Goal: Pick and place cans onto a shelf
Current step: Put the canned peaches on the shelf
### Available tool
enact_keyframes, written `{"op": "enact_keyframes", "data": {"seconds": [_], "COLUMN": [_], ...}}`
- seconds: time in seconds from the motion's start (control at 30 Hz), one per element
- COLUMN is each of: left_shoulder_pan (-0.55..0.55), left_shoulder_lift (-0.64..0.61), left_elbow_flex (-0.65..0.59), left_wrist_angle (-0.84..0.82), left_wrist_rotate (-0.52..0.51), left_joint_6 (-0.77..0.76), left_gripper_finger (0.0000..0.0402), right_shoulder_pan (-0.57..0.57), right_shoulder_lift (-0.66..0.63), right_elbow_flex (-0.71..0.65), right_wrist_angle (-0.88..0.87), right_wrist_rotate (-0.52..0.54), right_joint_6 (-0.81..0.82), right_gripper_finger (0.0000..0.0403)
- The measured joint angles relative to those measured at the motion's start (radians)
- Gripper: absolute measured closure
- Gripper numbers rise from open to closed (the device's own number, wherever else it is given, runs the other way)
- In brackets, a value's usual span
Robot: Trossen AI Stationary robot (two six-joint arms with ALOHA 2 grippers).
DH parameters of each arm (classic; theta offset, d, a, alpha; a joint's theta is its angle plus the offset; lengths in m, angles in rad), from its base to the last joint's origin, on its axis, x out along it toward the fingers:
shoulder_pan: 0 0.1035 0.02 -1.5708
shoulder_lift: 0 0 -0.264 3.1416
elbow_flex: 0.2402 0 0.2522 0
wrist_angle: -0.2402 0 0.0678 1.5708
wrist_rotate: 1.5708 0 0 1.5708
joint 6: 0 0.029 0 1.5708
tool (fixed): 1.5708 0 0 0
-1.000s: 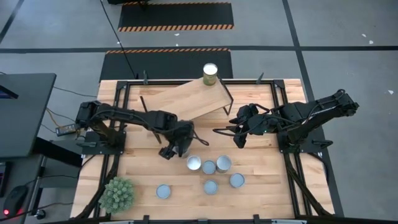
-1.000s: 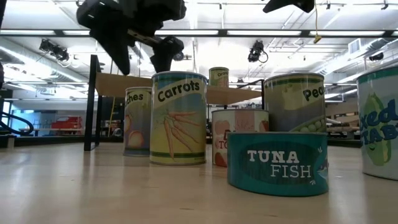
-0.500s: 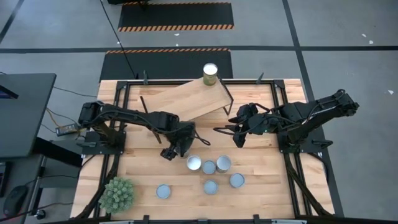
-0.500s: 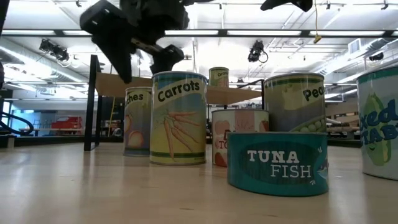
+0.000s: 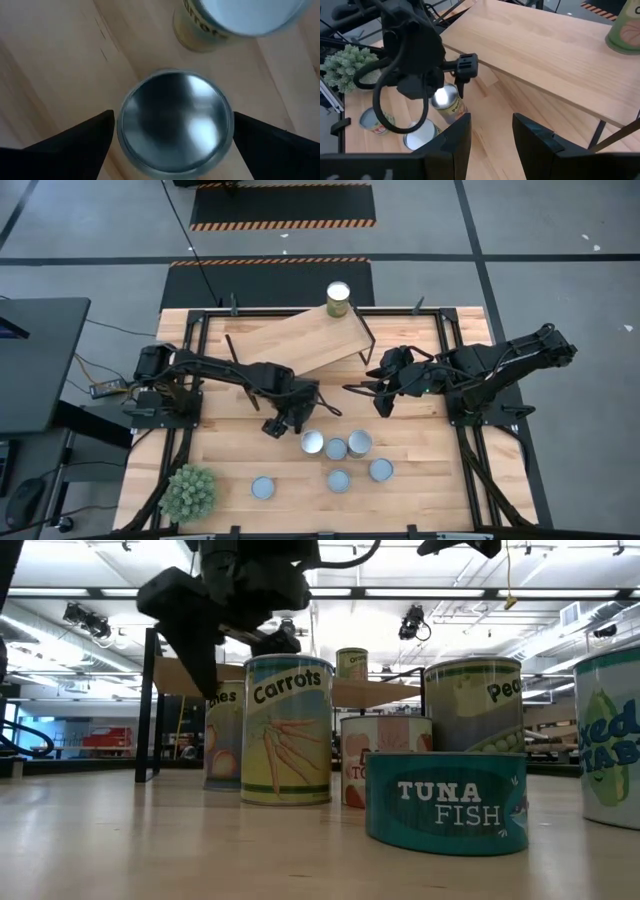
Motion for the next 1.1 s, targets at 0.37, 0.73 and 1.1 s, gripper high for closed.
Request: {"op": "enact_keyframes", "data": {"seconds": [0.37,0.73,1.1], "left_shoulder_pan": [-0.001,0.003,0.072], "left_shoulder_lift": [0.052,0.072,0.073], "left_elbow_flex": [0.0,0.015,0.204], "left_wrist_angle": [-0.009,-0.019,-0.032], "left_wrist_rotate": [0.0,0.002,-0.089], "left_joint_6": [-0.013,-0.113,-0.298], "left_gripper_finger": [0.0032,0.0094,0.0093], "right_shoulder_pan": [0.0,0.0,0.0], "right_shoulder_lift": [0.0,0.0,0.0], "right_elbow_flex": [0.0,0.0,0.0], "right_wrist_angle": [0.001,0.001,0.006], "right_wrist_rotate": [0.0,0.0,0.0], "right_joint_6": [-0.001,-0.005,-0.025], "right_gripper_finger": [0.0252,0.0252,0.0252]}}
